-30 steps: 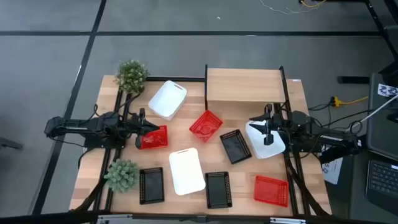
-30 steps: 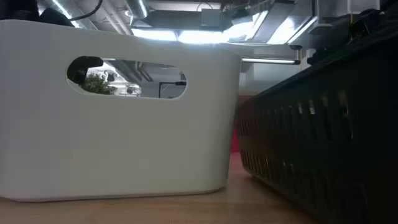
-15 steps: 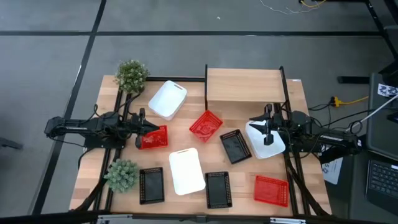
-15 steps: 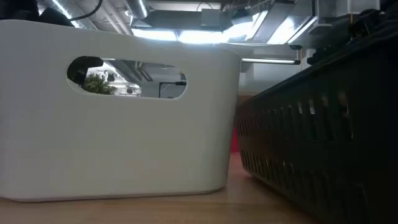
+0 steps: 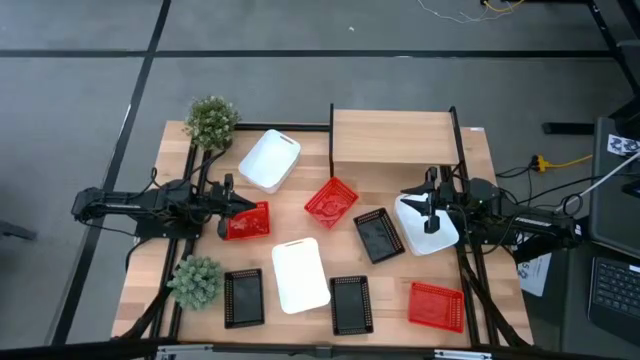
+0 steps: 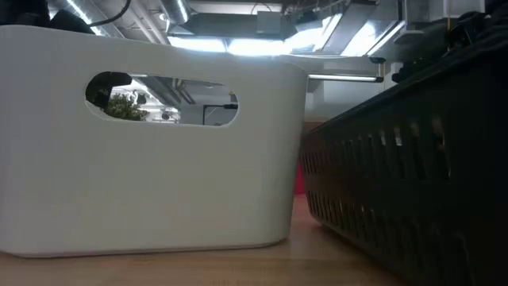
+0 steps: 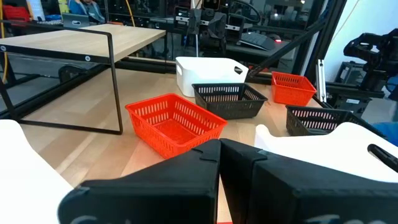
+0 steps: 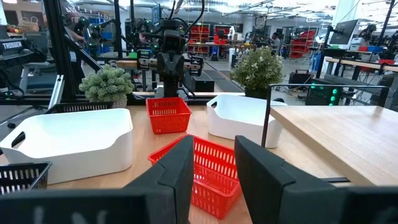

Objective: Stack baskets on shelf by color

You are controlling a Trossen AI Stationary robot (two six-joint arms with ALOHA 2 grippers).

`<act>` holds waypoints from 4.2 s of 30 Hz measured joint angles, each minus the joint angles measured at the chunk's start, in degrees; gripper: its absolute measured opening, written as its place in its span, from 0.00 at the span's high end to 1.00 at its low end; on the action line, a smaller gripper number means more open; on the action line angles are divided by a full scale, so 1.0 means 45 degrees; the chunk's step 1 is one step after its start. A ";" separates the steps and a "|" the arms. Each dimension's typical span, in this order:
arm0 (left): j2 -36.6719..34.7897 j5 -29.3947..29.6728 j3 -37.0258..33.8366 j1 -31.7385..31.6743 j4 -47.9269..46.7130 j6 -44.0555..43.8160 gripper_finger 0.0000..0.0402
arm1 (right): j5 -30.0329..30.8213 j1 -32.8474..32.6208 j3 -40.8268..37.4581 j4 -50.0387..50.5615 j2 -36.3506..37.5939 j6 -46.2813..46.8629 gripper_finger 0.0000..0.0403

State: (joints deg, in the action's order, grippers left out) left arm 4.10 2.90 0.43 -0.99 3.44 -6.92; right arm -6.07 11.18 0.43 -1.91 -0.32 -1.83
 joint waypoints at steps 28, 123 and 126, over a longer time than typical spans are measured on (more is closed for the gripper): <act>0.0000 0.0002 0.0000 0.0002 -0.0002 0.0000 1.00 | -0.0033 -0.0001 -0.0005 -0.0068 0.0000 0.5066 0.71; 0.0000 0.1199 0.0000 0.0001 0.4581 0.4027 1.00 | 0.0471 -0.9085 1.0996 1.5196 -1.7997 0.9669 0.71; 0.0000 0.1199 0.0000 0.0000 0.4581 0.4024 1.00 | 0.0471 -0.9093 1.0992 1.5057 -1.8306 0.9675 0.71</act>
State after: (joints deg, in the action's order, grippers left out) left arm 4.10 8.29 0.43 -0.99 24.05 11.19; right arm -3.95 -29.74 49.89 65.84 -82.69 41.71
